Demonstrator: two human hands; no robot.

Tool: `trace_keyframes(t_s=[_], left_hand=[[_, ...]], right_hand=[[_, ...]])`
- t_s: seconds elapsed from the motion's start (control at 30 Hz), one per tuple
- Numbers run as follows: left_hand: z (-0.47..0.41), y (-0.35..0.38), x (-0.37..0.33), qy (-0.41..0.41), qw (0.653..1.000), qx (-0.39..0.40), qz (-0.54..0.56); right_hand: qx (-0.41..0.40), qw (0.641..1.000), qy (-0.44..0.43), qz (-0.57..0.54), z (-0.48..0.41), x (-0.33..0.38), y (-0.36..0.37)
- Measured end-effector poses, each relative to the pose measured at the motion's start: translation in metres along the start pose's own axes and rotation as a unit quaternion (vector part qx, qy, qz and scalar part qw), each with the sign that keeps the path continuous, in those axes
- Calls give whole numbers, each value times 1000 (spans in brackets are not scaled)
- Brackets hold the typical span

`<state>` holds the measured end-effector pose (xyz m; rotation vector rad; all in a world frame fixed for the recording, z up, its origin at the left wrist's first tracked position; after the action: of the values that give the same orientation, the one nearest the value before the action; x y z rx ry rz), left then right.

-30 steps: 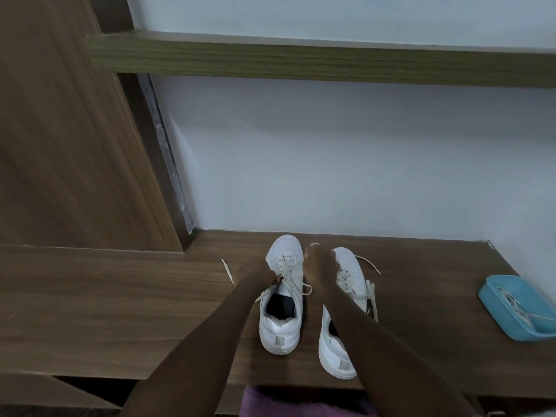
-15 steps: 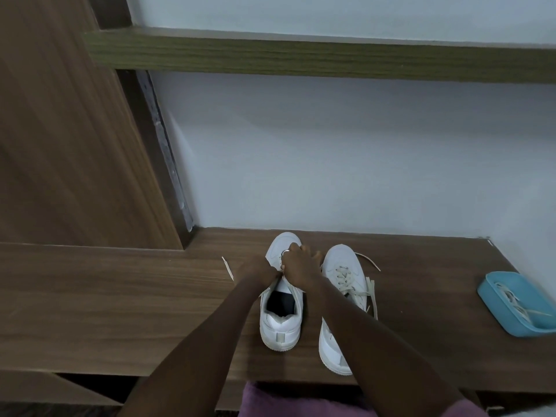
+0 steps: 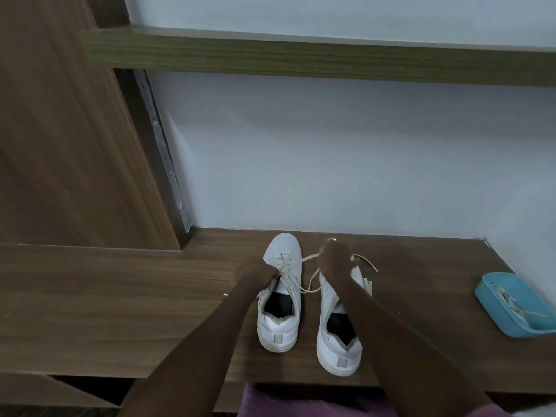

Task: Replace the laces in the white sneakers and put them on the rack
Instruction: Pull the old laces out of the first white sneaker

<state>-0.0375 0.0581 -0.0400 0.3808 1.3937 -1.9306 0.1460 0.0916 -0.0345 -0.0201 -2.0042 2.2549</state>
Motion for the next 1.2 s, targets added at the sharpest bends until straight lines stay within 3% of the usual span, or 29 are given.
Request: trace_keyframes(t_s=[0.07, 0.13, 0.23, 0.33, 0.5, 0.63, 1.03, 1.2], left_hand=[[-2, 1, 2, -4, 1000, 15, 10], [-4, 2, 3, 0, 1000, 19, 12], [-4, 3, 4, -2, 1000, 20, 16], [-2, 2, 4, -1, 1000, 5, 20], [1, 0, 0, 9, 1000, -3, 2], [0, 1, -1, 4, 1000, 6, 0], [-4, 8, 1, 0, 999, 51, -6], [0, 3, -4, -34, 997, 38, 60]], right_hand=[[22, 988, -152, -29, 13, 34, 1], [13, 970, -243, -17, 29, 57, 9], [-15, 987, -161, -20, 25, 62, 8], [-34, 987, -157, -1, 27, 60, 3], [-32, 995, -72, -63, 24, 38, 4], [-66, 997, -14, -27, 22, 18, 4], [-176, 970, 158, -49, 13, -35, -19], [-192, 961, 193, -35, 10, -50, -27]])
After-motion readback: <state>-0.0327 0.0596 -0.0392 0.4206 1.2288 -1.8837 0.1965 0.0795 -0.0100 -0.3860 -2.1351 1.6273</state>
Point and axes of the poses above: each hand's wrist, its own z-axis away from the middle knuckle, its own y-axis out of the palm, x = y × z, the point moved 4 cm from there along -z, towards the middle knuckle, and after that the axes turned 1 degree about -x, right-handed, at the moved point
